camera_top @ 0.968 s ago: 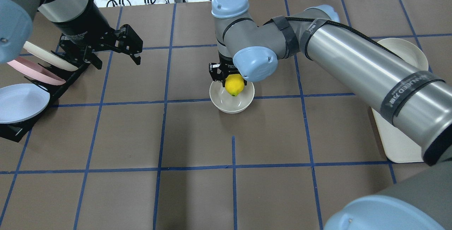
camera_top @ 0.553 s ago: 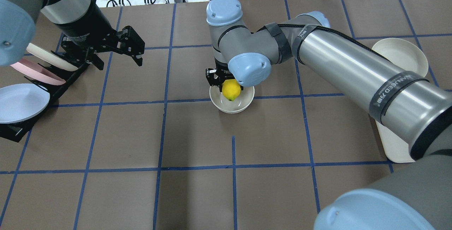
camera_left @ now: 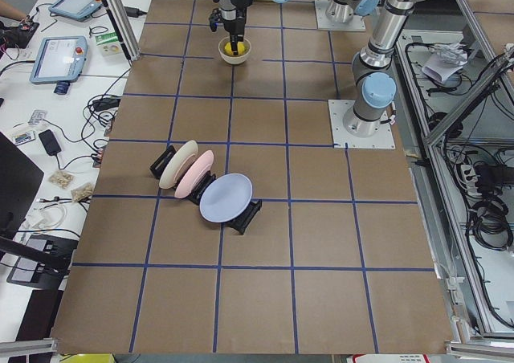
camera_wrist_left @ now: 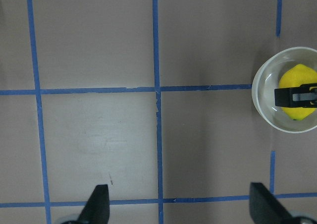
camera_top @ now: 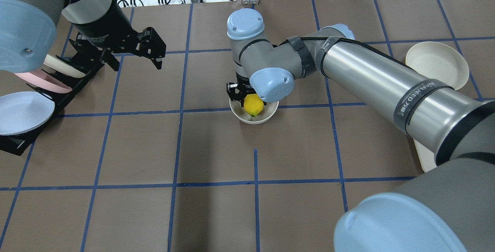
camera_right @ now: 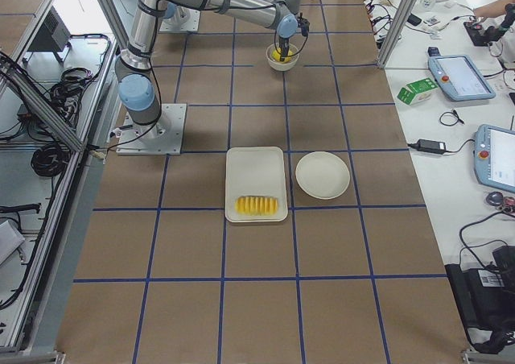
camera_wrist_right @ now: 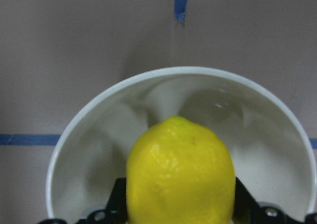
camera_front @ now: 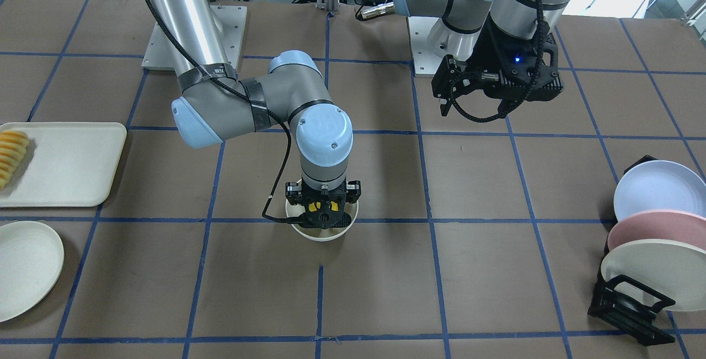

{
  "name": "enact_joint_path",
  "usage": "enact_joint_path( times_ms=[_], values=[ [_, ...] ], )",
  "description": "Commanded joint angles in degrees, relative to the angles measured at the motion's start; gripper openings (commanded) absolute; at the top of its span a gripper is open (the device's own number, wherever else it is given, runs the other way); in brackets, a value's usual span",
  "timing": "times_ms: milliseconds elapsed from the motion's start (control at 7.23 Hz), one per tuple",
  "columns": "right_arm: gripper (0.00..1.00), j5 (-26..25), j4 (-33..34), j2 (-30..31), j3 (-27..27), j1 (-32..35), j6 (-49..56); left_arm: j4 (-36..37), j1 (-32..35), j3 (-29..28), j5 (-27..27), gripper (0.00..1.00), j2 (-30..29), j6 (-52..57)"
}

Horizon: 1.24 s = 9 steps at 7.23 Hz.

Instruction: Place bowl and put lemon in it

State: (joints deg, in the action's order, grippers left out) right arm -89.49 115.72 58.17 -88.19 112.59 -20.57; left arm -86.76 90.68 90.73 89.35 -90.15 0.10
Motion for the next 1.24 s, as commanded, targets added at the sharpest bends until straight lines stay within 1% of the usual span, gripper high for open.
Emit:
enact_joint_path(
  times_ms=[0, 277, 415, 553, 830, 1106],
  values=[
    [0.44, -0.2, 0.1, -1.4, -0.1, 0.0, 0.0, 0.1, 0.0, 0.1, -0.1, 1.00, 0.1, -0.4],
    [0.97, -0.4, -0.1, -0.9, 0.0, -0.1, -0.1, 0.1, 0.0, 0.2, -0.3, 1.00, 0.2, -0.3],
    [1.00, -0.5, -0.1, -0.7, 0.0, -0.1, 0.6, 0.0, 0.0, 0.3, -0.3, 1.00, 0.2, -0.3],
    [1.00, -0.3, -0.2, -0.1, 0.1, -0.2, 0.3, 0.0, 0.0, 0.5, -0.4, 1.00, 0.2, -0.2],
    [1.00, -0.6, -1.0, 3.9, 0.0, -0.7, 0.1, 0.0, 0.0, 0.6, -0.4, 1.00, 0.2, -0.2],
    [1.00, -0.7, -4.3, 7.9, 0.6, -2.7, 0.8, 0.0, 0.0, 0.6, -0.4, 1.00, 0.3, 0.0]
  ],
)
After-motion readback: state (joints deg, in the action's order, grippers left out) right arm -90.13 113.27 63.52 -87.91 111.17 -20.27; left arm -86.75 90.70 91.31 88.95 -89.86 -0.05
